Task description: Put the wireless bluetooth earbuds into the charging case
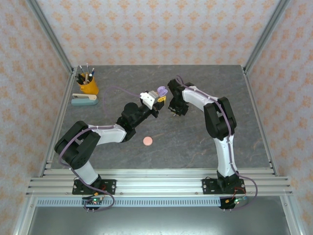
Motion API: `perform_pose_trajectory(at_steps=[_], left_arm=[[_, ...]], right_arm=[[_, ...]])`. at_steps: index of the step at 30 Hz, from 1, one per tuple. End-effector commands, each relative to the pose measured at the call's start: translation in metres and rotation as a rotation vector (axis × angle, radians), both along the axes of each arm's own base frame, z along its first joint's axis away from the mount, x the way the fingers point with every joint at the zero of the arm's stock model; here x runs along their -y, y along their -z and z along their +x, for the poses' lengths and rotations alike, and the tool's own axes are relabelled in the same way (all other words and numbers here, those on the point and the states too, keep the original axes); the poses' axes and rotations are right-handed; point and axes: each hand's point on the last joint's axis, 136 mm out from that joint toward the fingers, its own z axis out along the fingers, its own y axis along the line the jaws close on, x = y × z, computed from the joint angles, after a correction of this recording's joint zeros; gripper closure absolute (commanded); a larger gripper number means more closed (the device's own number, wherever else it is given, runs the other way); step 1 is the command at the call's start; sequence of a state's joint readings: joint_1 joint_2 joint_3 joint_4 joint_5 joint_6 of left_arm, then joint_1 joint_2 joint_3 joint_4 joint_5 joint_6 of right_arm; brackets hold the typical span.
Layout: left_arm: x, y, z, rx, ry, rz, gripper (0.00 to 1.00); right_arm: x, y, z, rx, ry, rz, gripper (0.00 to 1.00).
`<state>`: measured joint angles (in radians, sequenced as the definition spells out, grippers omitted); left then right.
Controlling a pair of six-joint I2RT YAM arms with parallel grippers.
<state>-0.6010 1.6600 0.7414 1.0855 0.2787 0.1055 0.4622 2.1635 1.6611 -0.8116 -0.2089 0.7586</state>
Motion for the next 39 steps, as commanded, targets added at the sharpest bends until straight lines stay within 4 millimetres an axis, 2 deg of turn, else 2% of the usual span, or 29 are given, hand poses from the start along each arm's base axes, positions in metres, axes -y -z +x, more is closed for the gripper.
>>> perform_pose_trajectory(at_steps=[1,10,17,24,31,36,39], left_arm=[[-0.010,-0.025,-0.001,0.056,-0.029,-0.034,1.00],[-0.011,-0.033,-0.003,0.060,-0.024,-0.033,1.00],[-0.009,-0.033,-0.003,0.051,-0.018,-0.037,1.00],[-0.007,-0.034,-0.003,0.046,-0.009,-0.040,1.00],[-0.005,-0.035,-0.001,0.046,-0.004,-0.044,1.00],[-0.004,-0.036,0.001,0.045,-0.002,-0.047,1.00],[-0.003,-0.036,0.000,0.046,0.001,-0.048,1.00]], right_arm=[[0.008,-0.007,-0.010,0.013,-0.003,-0.027,0.88],[0.023,-0.022,-0.022,0.083,-0.009,-0.049,0.88],[0.030,-0.014,-0.037,0.068,-0.045,-0.056,0.89],[0.034,-0.011,-0.055,0.052,-0.174,-0.061,0.90],[0.052,-0.008,-0.079,0.010,-0.258,-0.128,0.89],[0.049,-0.014,-0.084,0.003,-0.234,-0.091,0.78],[0.046,-0.022,-0.082,0.007,-0.216,-0.081,0.75]])
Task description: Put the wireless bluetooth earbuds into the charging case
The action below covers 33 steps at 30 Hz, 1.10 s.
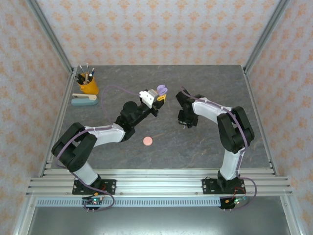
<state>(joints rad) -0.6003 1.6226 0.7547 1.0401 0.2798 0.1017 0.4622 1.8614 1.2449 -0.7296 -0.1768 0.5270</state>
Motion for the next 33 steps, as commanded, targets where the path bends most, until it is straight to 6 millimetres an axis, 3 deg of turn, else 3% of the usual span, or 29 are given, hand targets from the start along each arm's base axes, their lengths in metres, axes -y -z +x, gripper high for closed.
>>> perform_pose_trajectory(at_steps=[1,6,11,33], left_arm=[[-0.002,-0.024,0.002,0.043,-0.001,-0.042,1.00],[-0.003,-0.024,0.002,0.044,-0.003,-0.043,1.00],[-0.002,-0.024,0.002,0.046,-0.002,-0.047,1.00],[-0.002,-0.023,0.003,0.049,-0.004,-0.054,1.00]], right_arm=[[0.001,-0.019,-0.005,0.003,0.012,-0.005,0.74],[0.002,-0.032,-0.001,-0.011,0.052,-0.021,0.65],[0.004,-0.033,0.001,-0.030,0.099,-0.039,0.61],[-0.002,0.000,0.004,-0.119,0.108,-0.065,0.61]])
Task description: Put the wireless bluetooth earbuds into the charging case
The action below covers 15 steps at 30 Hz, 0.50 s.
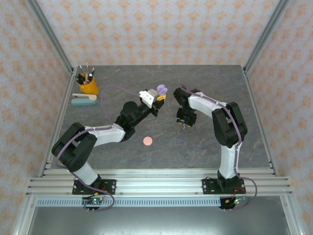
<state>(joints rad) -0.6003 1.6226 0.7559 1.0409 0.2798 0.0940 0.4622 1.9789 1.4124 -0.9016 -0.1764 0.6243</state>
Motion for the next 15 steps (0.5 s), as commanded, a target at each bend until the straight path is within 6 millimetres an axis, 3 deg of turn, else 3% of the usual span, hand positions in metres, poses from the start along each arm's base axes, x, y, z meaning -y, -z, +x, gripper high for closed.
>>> perform_pose_trajectory(at_steps=[1,15], left_arm=[[-0.002,-0.022,0.003,0.051,-0.005,-0.049,1.00],[-0.003,-0.019,0.003,0.046,-0.007,-0.050,1.00]], right_arm=[[0.000,0.000,0.000,-0.011,0.011,-0.018,0.61],[0.000,0.012,0.000,-0.032,0.010,-0.030,0.67]])
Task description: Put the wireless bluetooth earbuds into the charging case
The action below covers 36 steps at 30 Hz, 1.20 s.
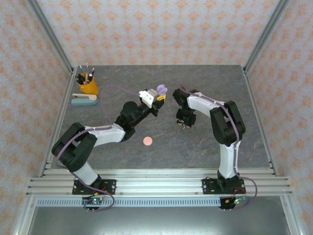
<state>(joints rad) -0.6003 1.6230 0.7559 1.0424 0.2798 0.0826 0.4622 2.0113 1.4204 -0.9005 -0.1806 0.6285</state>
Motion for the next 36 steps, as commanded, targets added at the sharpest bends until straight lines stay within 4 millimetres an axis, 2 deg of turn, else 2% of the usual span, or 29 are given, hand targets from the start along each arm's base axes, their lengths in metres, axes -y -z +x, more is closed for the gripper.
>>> perform_pose_trajectory(at_steps=[1,10,25,36], left_arm=[[-0.003,-0.019,0.003,0.052,-0.010,-0.042,1.00],[-0.004,-0.019,0.002,0.052,-0.010,-0.039,1.00],[-0.003,-0.021,0.002,0.051,-0.005,-0.034,1.00],[-0.002,-0.026,0.001,0.052,-0.002,-0.030,1.00]], right_arm=[[0.001,0.003,0.000,-0.010,0.005,-0.025,0.67],[0.003,0.010,-0.002,-0.015,-0.003,-0.035,0.70],[0.008,0.014,-0.007,0.007,-0.032,-0.001,0.83],[0.006,-0.011,0.000,0.170,-0.079,0.062,0.83]])
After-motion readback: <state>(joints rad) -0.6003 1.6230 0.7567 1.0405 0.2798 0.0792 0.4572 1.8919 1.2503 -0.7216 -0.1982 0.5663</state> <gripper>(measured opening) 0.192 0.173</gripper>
